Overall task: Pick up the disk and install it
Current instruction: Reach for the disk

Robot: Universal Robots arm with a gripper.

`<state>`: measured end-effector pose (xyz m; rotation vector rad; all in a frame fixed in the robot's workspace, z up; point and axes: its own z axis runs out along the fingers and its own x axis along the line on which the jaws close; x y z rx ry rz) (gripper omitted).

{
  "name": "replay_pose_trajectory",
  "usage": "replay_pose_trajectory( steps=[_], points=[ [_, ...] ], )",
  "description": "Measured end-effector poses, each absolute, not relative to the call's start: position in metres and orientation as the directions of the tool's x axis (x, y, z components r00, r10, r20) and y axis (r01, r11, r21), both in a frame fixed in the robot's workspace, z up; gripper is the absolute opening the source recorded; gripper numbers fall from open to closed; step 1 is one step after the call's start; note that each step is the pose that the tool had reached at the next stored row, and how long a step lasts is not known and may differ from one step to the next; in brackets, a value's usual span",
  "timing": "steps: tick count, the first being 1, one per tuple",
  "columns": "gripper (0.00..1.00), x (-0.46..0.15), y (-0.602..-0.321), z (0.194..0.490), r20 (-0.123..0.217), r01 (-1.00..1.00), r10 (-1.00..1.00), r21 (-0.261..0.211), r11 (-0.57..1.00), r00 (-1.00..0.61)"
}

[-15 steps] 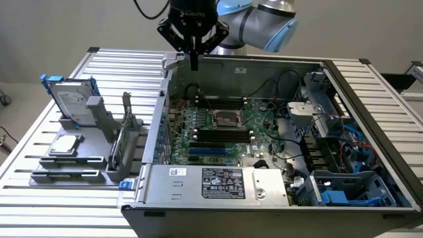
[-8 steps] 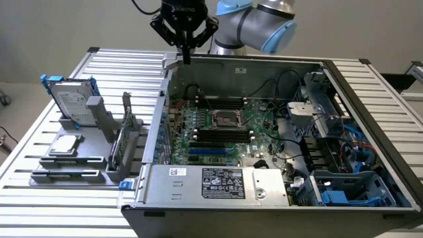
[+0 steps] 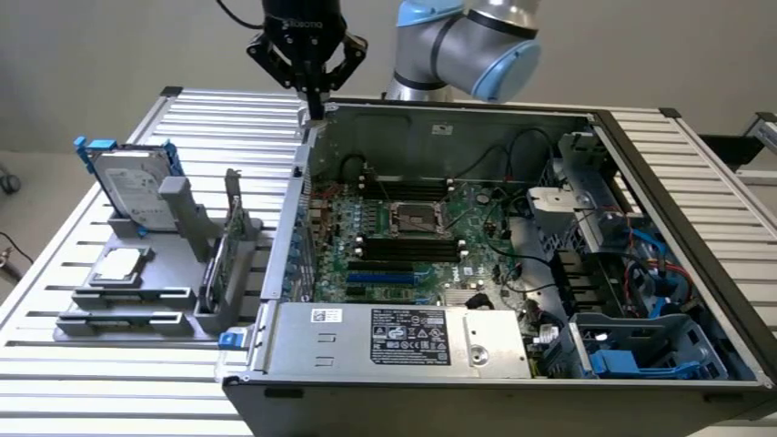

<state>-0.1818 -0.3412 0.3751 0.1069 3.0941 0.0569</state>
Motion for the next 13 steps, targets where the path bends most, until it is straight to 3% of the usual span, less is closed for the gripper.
replay_pose_trajectory(
  steps=[13],
  points=[
    [0.11,-0.228,-0.329,0.373,-0.03,0.068,0.07,0.04,0.997,-0.997]
  ],
)
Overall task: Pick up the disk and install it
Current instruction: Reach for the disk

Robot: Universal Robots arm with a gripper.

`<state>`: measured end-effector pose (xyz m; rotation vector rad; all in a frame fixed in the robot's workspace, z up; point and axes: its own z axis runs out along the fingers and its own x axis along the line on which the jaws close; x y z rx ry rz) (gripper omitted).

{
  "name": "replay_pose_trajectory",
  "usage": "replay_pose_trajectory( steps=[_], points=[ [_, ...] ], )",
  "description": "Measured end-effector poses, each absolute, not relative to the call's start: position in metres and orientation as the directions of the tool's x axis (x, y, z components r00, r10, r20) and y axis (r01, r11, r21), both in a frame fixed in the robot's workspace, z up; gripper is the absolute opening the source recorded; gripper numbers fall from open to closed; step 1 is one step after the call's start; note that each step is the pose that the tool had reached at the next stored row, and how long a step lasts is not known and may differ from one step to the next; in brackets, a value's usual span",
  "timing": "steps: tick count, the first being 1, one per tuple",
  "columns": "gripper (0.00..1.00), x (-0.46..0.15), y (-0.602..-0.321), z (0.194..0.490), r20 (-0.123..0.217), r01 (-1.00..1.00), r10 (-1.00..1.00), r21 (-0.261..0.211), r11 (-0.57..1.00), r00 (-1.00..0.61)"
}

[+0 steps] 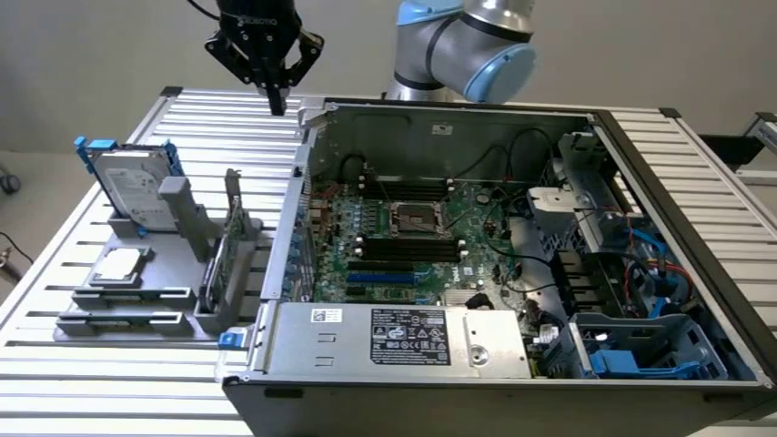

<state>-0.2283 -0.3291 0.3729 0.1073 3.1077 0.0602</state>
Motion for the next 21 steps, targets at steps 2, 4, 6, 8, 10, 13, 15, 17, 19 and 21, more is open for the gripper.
replay_pose_trajectory(
  steps=[2,4,6,8,10,13,15,17,19,21],
  points=[
    [0.11,-0.236,-0.327,0.373,-0.028,0.069,0.07,0.04,0.997,-0.997],
    [0.11,-0.244,-0.325,0.373,-0.023,0.069,0.07,0.039,0.997,-0.997],
    [0.11,-0.251,-0.323,0.373,-0.017,0.069,0.07,0.039,0.997,-0.997],
    [0.11,-0.26,-0.322,0.373,-0.014,0.069,0.07,0.039,0.997,-0.997],
    [0.11,-0.268,-0.322,0.373,-0.011,0.069,0.07,0.039,0.997,-0.998],
    [0.11,-0.281,-0.321,0.374,-0.011,0.069,0.07,0.039,0.997,-0.998],
    [0.11,-0.29,-0.321,0.374,-0.011,0.069,0.07,0.039,0.997,-0.998],
    [0.11,-0.299,-0.321,0.375,-0.01,0.069,0.07,0.038,0.997,-0.998],
    [0.11,-0.308,-0.321,0.375,-0.007,0.069,0.07,0.038,0.997,-0.998],
    [0.11,-0.316,-0.321,0.375,-0.004,0.069,0.07,0.038,0.997,-0.998]
  ],
)
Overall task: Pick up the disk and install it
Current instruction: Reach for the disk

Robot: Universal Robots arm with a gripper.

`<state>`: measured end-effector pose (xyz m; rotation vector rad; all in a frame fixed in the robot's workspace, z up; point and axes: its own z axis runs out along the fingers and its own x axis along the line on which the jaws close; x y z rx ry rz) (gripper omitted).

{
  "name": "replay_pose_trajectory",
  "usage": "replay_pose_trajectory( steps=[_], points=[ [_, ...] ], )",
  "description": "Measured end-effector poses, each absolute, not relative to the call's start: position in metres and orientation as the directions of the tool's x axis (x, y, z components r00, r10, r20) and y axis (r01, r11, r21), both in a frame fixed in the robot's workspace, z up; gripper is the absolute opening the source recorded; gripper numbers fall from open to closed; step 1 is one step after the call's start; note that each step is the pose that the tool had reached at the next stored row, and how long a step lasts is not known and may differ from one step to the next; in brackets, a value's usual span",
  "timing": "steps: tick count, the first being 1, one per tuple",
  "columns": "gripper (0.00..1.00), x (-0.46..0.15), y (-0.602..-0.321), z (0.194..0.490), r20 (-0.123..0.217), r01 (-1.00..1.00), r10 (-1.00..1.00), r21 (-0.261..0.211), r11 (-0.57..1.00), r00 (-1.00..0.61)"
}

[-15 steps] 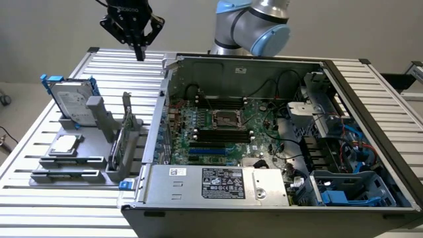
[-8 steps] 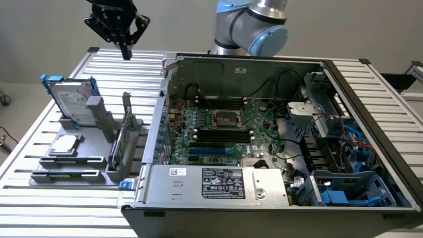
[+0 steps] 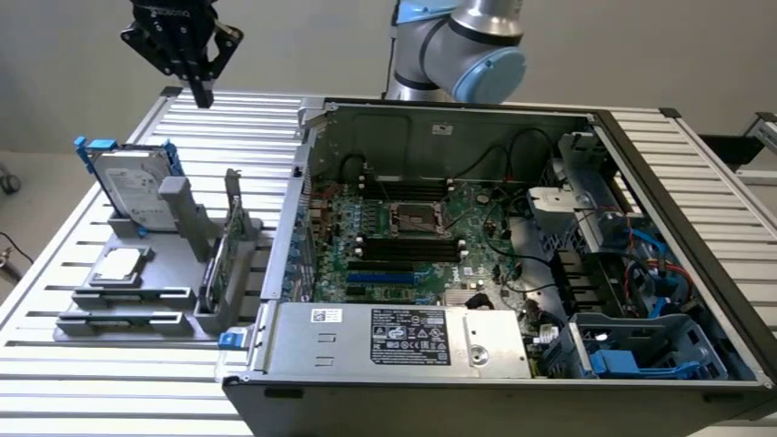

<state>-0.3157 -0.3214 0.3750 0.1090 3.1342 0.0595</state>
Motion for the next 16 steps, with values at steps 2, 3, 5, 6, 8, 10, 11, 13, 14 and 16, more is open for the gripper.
replay_pose_trajectory(
  steps=[2,3,5,6,8,10,11,13,14,16],
  points=[
    [0.11,-0.324,-0.321,0.375,0.001,0.07,0.07,0.038,0.997,-0.998],
    [0.11,-0.328,-0.321,0.375,0.004,0.07,0.07,0.038,0.997,-0.998],
    [0.11,-0.336,-0.321,0.375,0.009,0.07,0.07,0.037,0.997,-0.998],
    [0.11,-0.34,-0.321,0.375,0.011,0.07,0.07,0.037,0.997,-0.998],
    [0.11,-0.349,-0.321,0.375,0.016,0.07,0.07,0.037,0.997,-0.997],
    [0.11,-0.358,-0.321,0.375,0.021,0.07,0.07,0.036,0.997,-0.997],
    [0.11,-0.362,-0.321,0.375,0.023,0.07,0.07,0.036,0.997,-0.997],
    [0.11,-0.371,-0.321,0.375,0.026,0.071,0.07,0.036,0.997,-0.997],
    [0.11,-0.376,-0.321,0.375,0.027,0.071,0.07,0.036,0.997,-0.997],
    [0.11,-0.385,-0.321,0.375,0.03,0.071,0.07,0.036,0.997,-0.997]
  ],
)
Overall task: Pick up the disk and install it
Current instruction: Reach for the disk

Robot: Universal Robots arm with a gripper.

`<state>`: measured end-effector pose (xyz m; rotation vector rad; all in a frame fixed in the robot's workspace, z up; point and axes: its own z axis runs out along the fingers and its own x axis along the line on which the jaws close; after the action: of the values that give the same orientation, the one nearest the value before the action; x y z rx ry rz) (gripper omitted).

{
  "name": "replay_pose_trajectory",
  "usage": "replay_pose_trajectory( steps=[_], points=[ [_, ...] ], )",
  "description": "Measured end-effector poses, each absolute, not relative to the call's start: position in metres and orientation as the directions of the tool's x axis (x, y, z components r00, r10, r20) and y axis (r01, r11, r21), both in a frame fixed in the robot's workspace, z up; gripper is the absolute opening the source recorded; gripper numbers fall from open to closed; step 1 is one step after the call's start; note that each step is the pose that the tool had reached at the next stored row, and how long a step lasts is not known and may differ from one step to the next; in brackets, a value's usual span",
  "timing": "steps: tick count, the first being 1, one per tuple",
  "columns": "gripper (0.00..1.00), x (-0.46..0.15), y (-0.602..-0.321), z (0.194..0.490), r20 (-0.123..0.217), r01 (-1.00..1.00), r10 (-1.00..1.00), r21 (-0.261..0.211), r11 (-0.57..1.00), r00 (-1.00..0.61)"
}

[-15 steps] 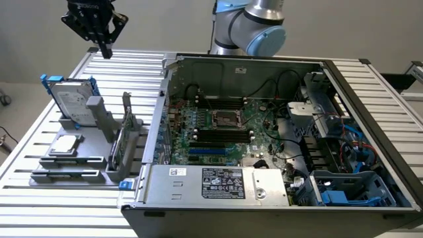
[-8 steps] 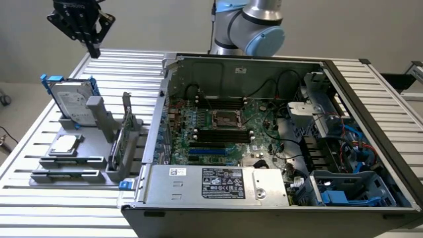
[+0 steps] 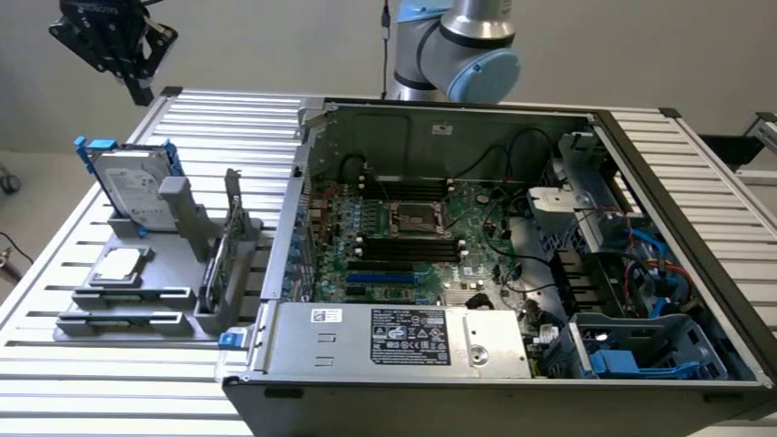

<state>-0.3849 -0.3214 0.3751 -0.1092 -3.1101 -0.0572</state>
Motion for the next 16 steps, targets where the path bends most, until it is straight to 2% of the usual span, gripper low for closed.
replay_pose_trajectory(
  steps=[10,16],
  points=[
    [0.11,-0.429,-0.321,0.375,0.049,0.071,0.07,0.033,0.997,-0.996],
    [0.11,-0.432,-0.323,0.375,0.055,0.059,0.058,0.018,0.998,-0.997]
  ],
)
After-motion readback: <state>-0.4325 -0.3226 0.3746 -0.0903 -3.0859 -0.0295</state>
